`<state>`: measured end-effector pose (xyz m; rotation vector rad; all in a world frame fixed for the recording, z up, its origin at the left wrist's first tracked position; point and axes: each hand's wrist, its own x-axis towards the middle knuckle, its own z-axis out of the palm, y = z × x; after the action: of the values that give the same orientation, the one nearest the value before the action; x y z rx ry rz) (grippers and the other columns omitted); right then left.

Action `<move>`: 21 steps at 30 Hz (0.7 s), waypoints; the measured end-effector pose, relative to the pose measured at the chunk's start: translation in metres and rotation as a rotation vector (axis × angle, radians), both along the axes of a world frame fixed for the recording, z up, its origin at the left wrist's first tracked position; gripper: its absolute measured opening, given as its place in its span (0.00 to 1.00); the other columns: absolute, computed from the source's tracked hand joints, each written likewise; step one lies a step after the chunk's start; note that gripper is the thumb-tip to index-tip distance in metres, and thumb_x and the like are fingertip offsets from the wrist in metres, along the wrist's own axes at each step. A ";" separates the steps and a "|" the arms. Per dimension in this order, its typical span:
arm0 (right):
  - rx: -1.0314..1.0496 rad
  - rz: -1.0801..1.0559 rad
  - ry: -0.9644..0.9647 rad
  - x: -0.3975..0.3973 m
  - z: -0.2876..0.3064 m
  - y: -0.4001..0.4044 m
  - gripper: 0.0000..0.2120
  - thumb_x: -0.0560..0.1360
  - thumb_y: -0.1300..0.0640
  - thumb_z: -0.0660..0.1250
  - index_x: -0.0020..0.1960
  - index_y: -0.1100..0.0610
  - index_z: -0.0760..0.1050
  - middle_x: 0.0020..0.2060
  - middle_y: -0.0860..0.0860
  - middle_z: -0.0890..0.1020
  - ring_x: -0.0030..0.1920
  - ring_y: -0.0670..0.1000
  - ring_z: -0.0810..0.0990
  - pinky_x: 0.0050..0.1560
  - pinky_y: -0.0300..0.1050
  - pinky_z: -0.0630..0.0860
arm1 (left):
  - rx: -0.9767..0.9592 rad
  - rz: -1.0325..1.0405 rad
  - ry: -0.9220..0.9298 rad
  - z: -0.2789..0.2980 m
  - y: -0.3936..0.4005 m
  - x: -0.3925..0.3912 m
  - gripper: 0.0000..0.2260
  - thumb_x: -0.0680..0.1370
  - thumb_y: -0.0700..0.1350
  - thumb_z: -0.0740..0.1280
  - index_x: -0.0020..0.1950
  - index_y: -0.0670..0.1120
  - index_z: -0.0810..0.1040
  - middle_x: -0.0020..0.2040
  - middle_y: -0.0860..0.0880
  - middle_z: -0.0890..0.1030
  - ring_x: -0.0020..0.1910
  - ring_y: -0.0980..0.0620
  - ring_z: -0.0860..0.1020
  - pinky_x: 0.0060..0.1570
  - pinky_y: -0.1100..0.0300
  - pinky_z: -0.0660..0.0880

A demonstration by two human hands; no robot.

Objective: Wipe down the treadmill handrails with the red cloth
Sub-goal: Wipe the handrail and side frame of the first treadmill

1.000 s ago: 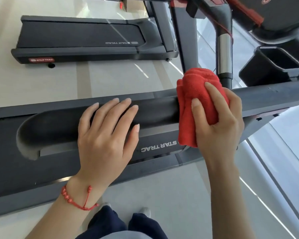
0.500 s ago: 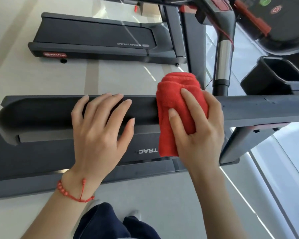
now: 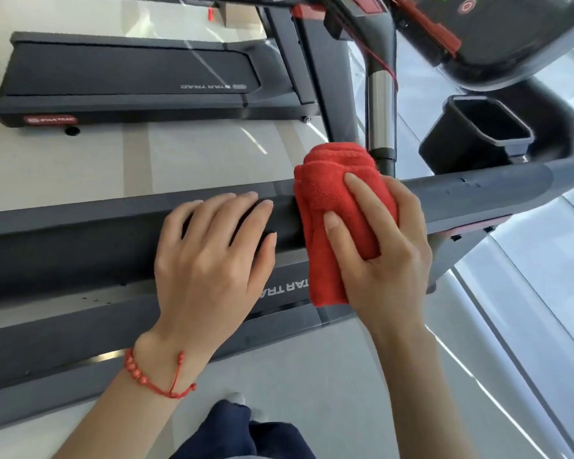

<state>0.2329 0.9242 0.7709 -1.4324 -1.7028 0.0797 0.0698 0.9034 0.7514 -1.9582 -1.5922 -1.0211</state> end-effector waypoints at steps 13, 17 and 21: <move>0.018 -0.019 0.038 0.027 -0.003 0.011 0.18 0.73 0.46 0.63 0.62 0.47 0.73 0.61 0.53 0.73 0.57 0.53 0.74 0.55 0.29 0.65 | 0.016 0.015 0.016 0.001 0.002 0.001 0.10 0.78 0.43 0.64 0.53 0.40 0.82 0.52 0.45 0.82 0.52 0.46 0.78 0.53 0.51 0.69; 0.047 0.036 0.018 0.049 -0.003 0.020 0.18 0.73 0.47 0.64 0.62 0.49 0.73 0.60 0.53 0.74 0.55 0.54 0.75 0.55 0.27 0.64 | -0.011 0.029 -0.040 0.004 0.000 0.012 0.10 0.78 0.42 0.64 0.54 0.39 0.81 0.53 0.43 0.81 0.52 0.43 0.78 0.55 0.49 0.68; 0.079 -0.077 0.091 0.059 -0.007 0.026 0.18 0.74 0.47 0.63 0.62 0.51 0.74 0.59 0.56 0.75 0.56 0.56 0.75 0.56 0.25 0.62 | -0.020 -0.013 -0.066 0.007 0.005 0.040 0.10 0.78 0.42 0.65 0.54 0.38 0.81 0.53 0.42 0.81 0.53 0.44 0.77 0.56 0.47 0.69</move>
<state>0.2915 0.9505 0.7643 -1.4129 -1.5584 0.0340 0.1102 0.9083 0.7585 -1.9697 -1.6328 -1.0887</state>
